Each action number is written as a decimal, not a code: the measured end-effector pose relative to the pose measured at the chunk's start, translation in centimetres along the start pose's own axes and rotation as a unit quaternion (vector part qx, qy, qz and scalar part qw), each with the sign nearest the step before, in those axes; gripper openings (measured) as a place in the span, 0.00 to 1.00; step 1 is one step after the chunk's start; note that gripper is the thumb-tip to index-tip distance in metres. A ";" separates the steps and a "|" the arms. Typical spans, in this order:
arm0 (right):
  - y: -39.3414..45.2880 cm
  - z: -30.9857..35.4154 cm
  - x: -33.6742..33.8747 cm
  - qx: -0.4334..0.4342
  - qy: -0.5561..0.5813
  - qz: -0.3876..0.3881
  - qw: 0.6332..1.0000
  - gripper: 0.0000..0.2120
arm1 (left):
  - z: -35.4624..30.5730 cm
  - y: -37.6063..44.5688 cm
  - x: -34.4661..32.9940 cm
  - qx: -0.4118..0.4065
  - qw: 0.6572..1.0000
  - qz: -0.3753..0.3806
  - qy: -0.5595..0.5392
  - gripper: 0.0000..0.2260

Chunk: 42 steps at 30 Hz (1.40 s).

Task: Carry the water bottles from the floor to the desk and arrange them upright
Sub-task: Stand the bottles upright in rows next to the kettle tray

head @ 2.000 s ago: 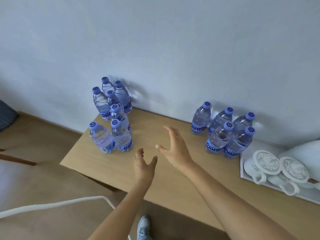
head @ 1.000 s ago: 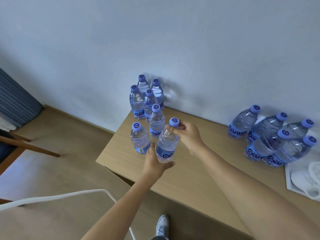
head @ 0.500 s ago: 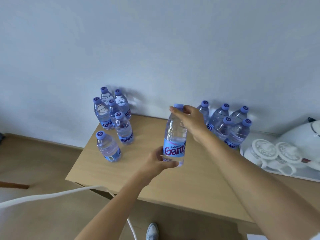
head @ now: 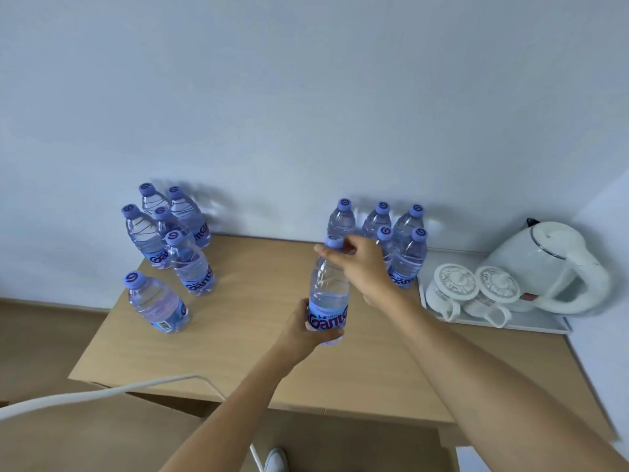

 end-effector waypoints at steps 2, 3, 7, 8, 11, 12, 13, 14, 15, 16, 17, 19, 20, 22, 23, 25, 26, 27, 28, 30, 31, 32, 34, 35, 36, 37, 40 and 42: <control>-0.3 -0.9 0.0 0.011 -0.035 0.022 0.999 0.12 | 0.6 0.6 -0.5 -0.017 0.999 -0.040 0.024 0.25; -0.5 -1.2 0.0 0.020 -0.049 0.031 0.998 0.11 | 0.9 0.9 -0.7 -0.023 0.997 -0.062 0.036 0.25; -0.8 -2.7 0.1 0.032 -0.063 0.029 0.997 0.13 | 1.5 2.3 -1.8 -0.032 0.995 -0.092 0.030 0.27; -0.9 -3.2 0.1 0.025 -0.060 0.028 0.997 0.14 | 1.6 2.6 -2.1 -0.024 0.996 -0.087 0.020 0.28; -0.8 -4.5 0.0 0.008 -0.057 0.042 0.997 0.15 | 1.8 3.5 -2.8 -0.011 0.998 -0.068 -0.008 0.27; -0.7 -4.8 0.0 0.006 -0.056 0.043 0.997 0.16 | 1.8 3.8 -2.9 -0.005 0.997 -0.070 -0.013 0.26; -0.5 -5.1 0.0 0.004 -0.056 0.042 0.998 0.16 | 1.9 4.1 -2.9 0.003 0.997 -0.076 -0.018 0.26; -0.3 -5.3 0.0 0.003 -0.057 0.040 0.998 0.17 | 2.0 4.4 -2.9 0.006 0.997 -0.079 -0.026 0.26; 0.0 -5.6 -0.1 0.003 -0.058 0.038 0.998 0.17 | 2.0 4.9 -2.9 0.006 0.997 -0.076 -0.033 0.26; 0.2 -5.7 -0.2 0.003 -0.059 0.038 0.998 0.17 | 2.0 5.4 -2.9 0.003 0.997 -0.068 -0.039 0.25; 0.5 -5.9 -0.4 0.003 -0.062 0.040 0.997 0.17 | 1.9 6.0 -3.0 0.002 0.997 -0.058 -0.056 0.24; 1.1 -6.1 -0.7 0.005 -0.073 0.045 0.996 0.16 | 1.6 7.0 -3.1 0.028 0.988 -0.050 -0.143 0.17; 1.5 -6.2 -0.8 0.006 -0.076 0.045 0.996 0.16 | 1.6 7.6 -3.1 0.049 0.981 -0.048 -0.180 0.14; 2.3 -6.4 -0.9 0.008 -0.074 0.043 0.996 0.17 | 1.5 8.6 -3.1 0.061 0.977 -0.042 -0.200 0.09; 2.5 -6.4 -1.0 0.011 -0.074 0.043 0.996 0.17 | 1.3 9.0 -3.1 0.058 0.979 -0.038 -0.194 0.11; 3.3 -6.3 -1.0 0.020 -0.078 0.040 0.996 0.17 | 1.3 10.1 -3.0 0.049 0.983 -0.033 -0.175 0.14; 3.6 -6.2 -1.0 0.023 -0.081 0.038 0.996 0.17 | 1.3 10.6 -3.0 0.053 0.978 -0.032 -0.199 0.15; 4.1 -6.2 -0.9 0.022 -0.084 0.035 0.996 0.17 | 1.2 11.1 -3.1 0.063 0.974 -0.030 -0.214 0.16; 4.5 -6.2 -0.8 0.021 -0.087 0.033 0.995 0.16 | 1.0 11.5 -3.3 0.080 0.968 -0.027 -0.234 0.16; 5.2 -6.2 -0.5 0.021 -0.094 0.028 0.995 0.16 | 0.8 12.2 -3.6 0.107 0.956 -0.024 -0.271 0.12; 5.5 -6.2 -0.3 0.024 -0.098 0.024 0.995 0.16 | 0.6 12.4 -3.6 0.101 0.959 -0.026 -0.262 0.11; 5.8 -6.1 -0.2 0.027 -0.102 0.020 0.994 0.16 | 0.4 12.8 -3.5 0.086 0.967 -0.031 -0.236 0.13; 6.4 -5.9 0.1 0.031 -0.113 0.012 0.993 0.16 | 0.1 13.4 -3.4 0.059 0.982 -0.038 -0.176 0.21; 6.7 -5.8 0.2 0.032 -0.119 0.007 0.992 0.16 | -0.1 13.8 -3.4 0.050 0.986 -0.040 -0.155 0.23; 6.9 -5.7 0.3 0.032 -0.127 0.002 0.991 0.16 | -0.3 14.0 -3.4 0.041 0.988 -0.041 -0.142 0.24; 7.3 -5.7 0.3 0.033 -0.137 -0.004 0.990 0.16 | -0.6 14.3 -3.5 0.033 0.990 -0.042 -0.131 0.24; 8.1 -5.5 0.6 0.039 -0.172 -0.022 0.984 0.16 | -1.0 15.3 -3.8 0.025 0.992 -0.036 -0.116 0.26; 8.5 -5.4 0.8 0.042 -0.185 -0.031 0.981 0.15 | -1.3 15.7 -3.8 0.007 0.998 -0.038 -0.056 0.27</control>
Point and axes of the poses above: each hand's wrist, its own y-axis towards the middle knuckle, its own x-axis out of the back of the hand, z = x × y, the point moved 6 cm from there along y, towards the middle knuckle, and after that the axes turned 1 degree about -y, right-handed, at the moved point
